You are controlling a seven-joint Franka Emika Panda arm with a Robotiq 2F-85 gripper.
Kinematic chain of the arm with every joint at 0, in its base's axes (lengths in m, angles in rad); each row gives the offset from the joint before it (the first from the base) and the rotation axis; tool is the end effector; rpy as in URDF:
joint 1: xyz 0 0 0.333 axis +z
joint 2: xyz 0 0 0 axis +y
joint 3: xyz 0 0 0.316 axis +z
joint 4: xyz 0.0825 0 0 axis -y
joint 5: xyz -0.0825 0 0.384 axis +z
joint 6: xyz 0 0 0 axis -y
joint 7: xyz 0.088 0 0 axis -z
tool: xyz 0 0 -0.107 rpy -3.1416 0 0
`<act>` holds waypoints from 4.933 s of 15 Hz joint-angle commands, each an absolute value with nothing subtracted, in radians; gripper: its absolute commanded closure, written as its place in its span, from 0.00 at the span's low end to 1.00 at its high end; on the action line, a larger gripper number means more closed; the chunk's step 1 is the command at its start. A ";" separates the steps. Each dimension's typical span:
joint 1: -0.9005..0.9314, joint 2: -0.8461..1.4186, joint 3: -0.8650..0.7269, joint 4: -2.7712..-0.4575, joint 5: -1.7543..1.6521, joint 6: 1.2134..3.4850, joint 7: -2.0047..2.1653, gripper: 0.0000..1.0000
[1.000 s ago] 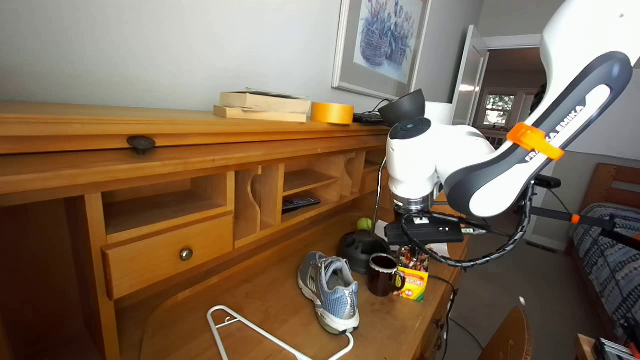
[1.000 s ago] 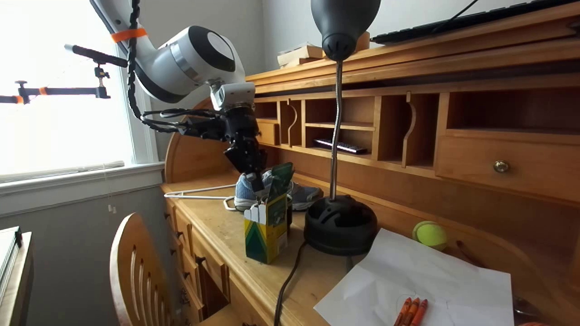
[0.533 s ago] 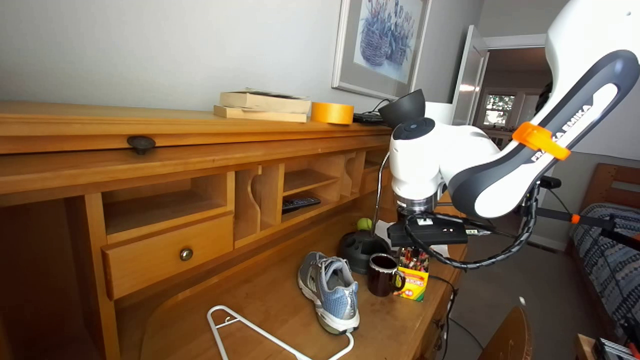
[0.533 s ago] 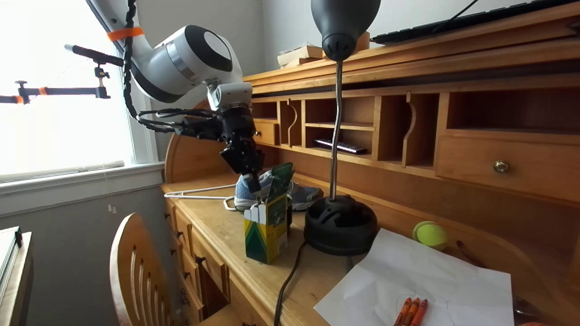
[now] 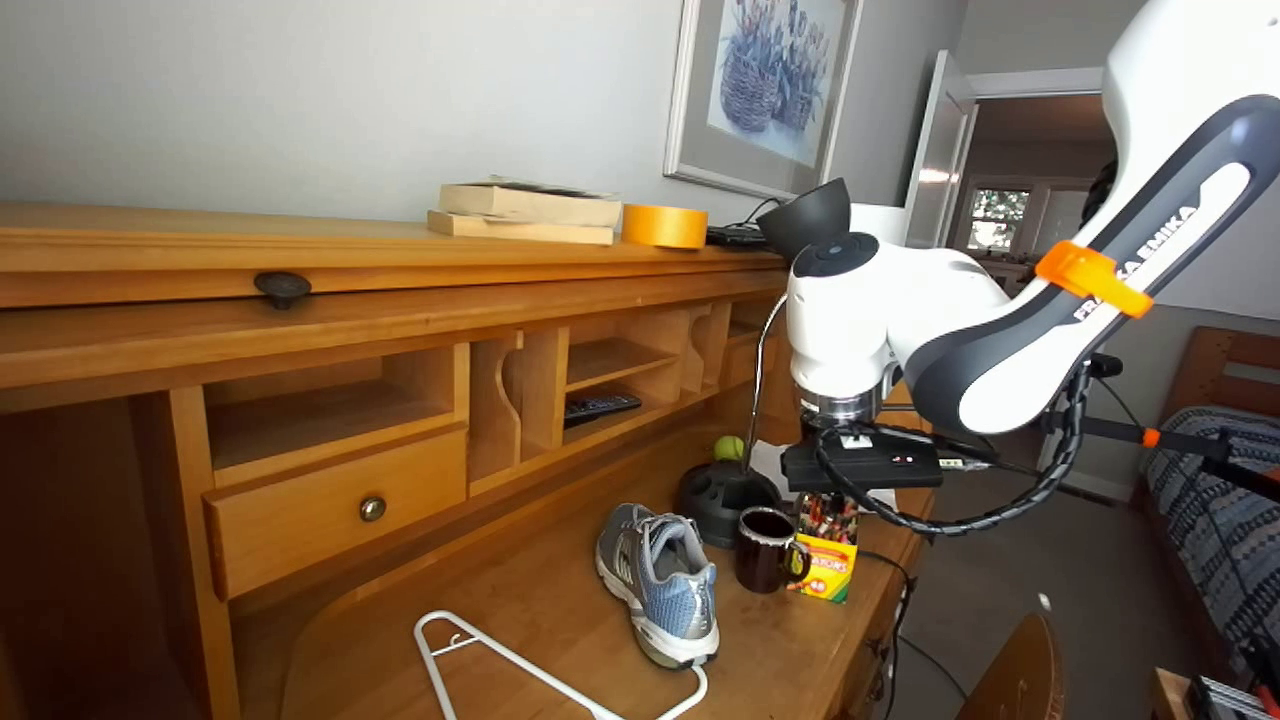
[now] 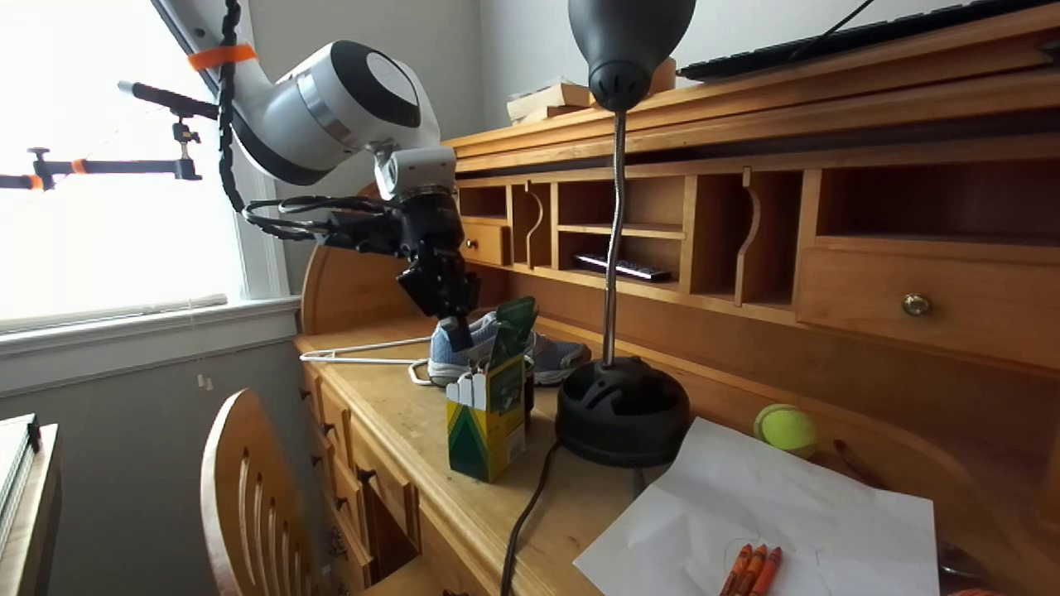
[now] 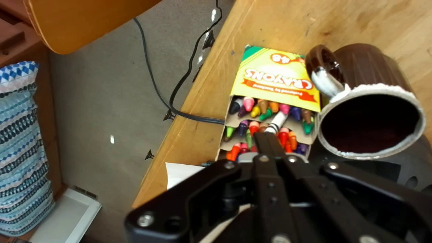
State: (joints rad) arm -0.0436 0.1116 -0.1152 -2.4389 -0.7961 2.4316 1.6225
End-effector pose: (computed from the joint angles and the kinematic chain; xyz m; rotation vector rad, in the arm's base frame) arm 0.4687 -0.0780 0.2492 2.2647 -1.4414 0.3297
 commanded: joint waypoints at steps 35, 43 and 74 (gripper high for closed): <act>-0.052 0.186 -0.122 -2.372 -0.759 2.436 1.565 1.00; -0.045 0.154 -0.124 -2.399 -0.770 2.423 1.580 1.00; -0.059 0.116 -0.135 -2.463 -0.839 2.471 1.659 1.00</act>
State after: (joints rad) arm -0.0517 0.1122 -0.1273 -2.4464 -0.8067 2.4344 1.6241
